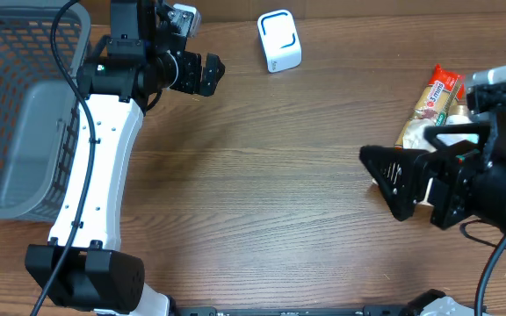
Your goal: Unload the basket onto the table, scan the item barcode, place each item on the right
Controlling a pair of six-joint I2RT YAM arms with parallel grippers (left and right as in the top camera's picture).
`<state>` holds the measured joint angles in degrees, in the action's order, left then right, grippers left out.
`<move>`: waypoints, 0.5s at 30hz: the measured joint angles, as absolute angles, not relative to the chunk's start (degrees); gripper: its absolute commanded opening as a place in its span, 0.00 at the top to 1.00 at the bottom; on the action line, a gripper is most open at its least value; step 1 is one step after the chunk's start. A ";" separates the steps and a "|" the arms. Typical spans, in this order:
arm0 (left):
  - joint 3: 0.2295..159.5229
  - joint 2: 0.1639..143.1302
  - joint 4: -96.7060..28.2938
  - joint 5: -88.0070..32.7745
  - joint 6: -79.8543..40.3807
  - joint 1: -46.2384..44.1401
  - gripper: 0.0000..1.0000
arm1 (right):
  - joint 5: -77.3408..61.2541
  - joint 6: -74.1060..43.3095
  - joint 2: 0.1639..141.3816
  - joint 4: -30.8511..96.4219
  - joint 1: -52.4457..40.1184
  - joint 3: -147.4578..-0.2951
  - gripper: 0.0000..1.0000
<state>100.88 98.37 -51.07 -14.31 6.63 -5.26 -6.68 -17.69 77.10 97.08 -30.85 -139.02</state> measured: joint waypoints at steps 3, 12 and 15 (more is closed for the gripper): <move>100.88 98.37 -51.07 -14.31 6.63 -5.26 0.00 | -2.59 -17.26 76.75 94.26 -30.48 -136.79 0.00; 100.88 98.37 -51.09 -14.31 6.63 -5.26 0.00 | 1.98 -16.45 68.60 69.93 -17.26 -112.05 0.00; 100.88 98.37 -51.03 -14.26 6.63 -5.26 0.00 | 1.91 -16.49 60.69 58.85 -12.03 -97.30 0.00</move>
